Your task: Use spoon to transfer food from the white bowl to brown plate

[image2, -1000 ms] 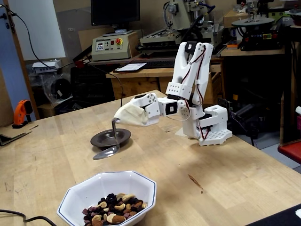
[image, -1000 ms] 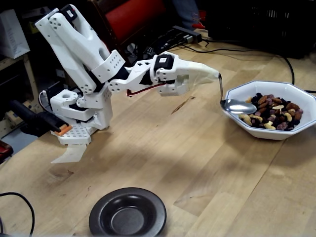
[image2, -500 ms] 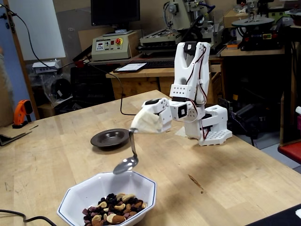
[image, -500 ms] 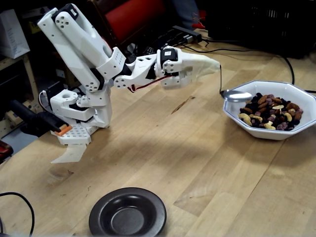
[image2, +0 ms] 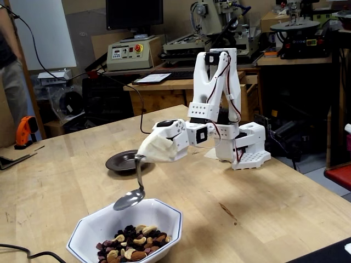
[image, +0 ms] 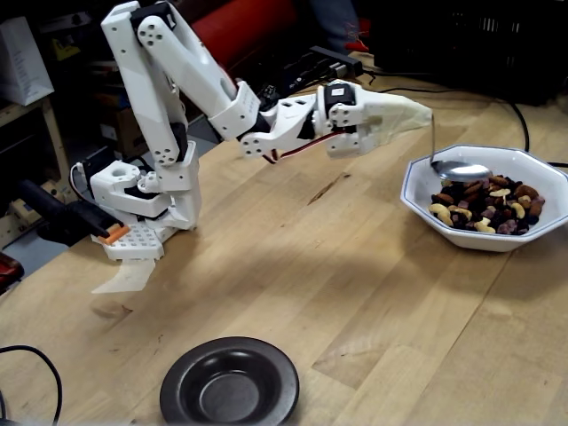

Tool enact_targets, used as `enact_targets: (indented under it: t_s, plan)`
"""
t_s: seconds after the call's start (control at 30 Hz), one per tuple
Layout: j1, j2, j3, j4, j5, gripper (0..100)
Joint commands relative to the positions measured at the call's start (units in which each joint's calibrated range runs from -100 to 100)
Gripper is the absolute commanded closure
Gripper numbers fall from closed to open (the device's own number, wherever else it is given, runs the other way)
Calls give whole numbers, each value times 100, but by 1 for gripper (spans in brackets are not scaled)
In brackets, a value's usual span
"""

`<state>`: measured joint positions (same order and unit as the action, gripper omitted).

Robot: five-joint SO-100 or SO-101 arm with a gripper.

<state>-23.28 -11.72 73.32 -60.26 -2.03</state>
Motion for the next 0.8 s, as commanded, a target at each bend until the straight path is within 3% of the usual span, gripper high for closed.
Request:
enact_targets:
  t_s: [0.0,0.5,0.77]
  plan:
    - [-42,381,-756,-140,20,96]
    - [40,997,-1004,-148,54,96]
    - [40,1005,-960,-148,733,96]
